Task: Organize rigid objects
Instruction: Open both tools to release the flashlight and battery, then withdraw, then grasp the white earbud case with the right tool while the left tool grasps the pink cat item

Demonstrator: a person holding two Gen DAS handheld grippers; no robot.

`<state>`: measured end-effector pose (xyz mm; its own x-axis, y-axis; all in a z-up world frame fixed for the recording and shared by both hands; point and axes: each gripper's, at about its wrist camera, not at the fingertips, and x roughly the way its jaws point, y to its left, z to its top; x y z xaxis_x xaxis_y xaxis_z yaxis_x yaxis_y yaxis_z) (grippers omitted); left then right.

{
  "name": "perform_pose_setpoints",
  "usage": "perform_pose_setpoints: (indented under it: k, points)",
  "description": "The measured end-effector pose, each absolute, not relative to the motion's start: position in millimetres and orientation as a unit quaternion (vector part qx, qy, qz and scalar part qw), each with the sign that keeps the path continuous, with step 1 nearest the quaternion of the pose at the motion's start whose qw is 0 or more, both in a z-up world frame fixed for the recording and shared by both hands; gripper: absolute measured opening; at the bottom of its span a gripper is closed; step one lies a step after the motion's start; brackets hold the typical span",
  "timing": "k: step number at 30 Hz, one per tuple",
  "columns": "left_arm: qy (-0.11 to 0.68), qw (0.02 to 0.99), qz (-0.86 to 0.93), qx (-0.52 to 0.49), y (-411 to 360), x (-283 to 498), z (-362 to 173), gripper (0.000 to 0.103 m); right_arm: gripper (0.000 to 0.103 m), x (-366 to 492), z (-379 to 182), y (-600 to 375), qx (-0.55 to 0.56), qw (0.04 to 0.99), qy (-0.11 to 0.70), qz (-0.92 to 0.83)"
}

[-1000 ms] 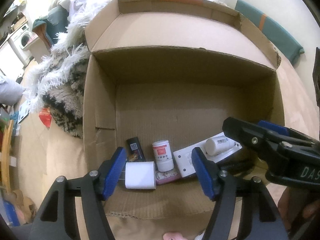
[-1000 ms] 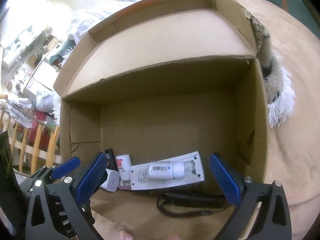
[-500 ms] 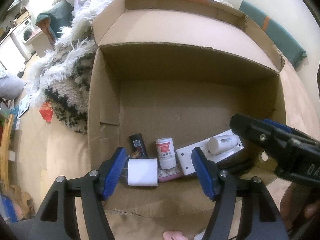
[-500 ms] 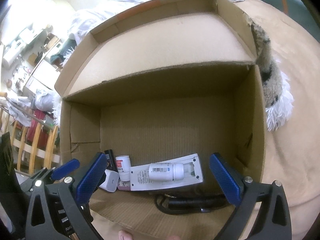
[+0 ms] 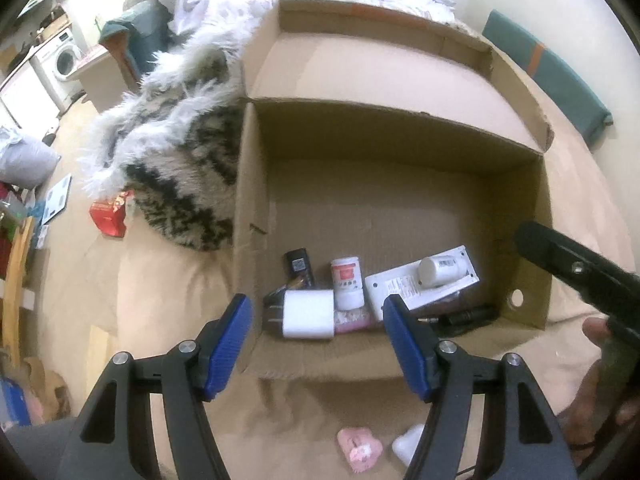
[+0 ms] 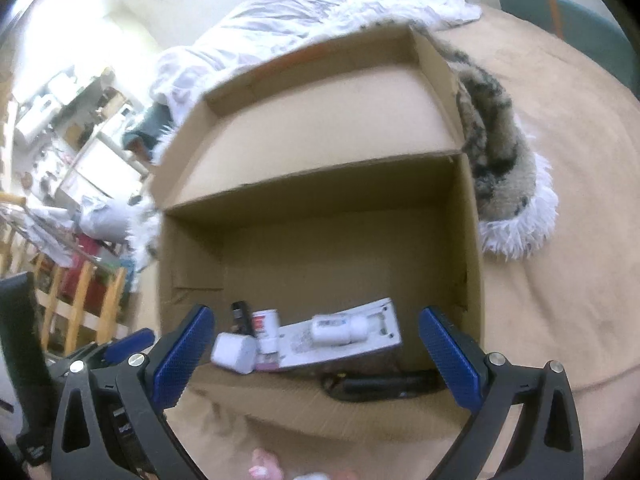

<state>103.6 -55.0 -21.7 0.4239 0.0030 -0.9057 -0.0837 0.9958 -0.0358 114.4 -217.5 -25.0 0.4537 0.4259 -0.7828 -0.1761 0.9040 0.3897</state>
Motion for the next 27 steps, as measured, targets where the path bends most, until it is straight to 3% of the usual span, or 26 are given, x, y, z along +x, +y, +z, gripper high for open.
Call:
perform_pose_setpoints:
  k: [15, 22, 27]
  points:
    - [0.525, 0.851, 0.016, -0.017, -46.2, 42.5, 10.6, 0.065, 0.103, 41.3, 17.6, -207.6, 0.099, 0.843, 0.484, 0.214]
    - [0.548, 0.836, 0.020, -0.021, -40.4, 19.7, -17.3, 0.065, 0.103, 16.6, -29.3, -211.1, 0.092, 0.809, 0.545, 0.199]
    - [0.578, 0.815, 0.031, -0.020, -37.7, 16.2, -55.4, 0.065, 0.103, 12.3, -94.6, -208.5, 0.088, 0.740, 0.644, 0.175]
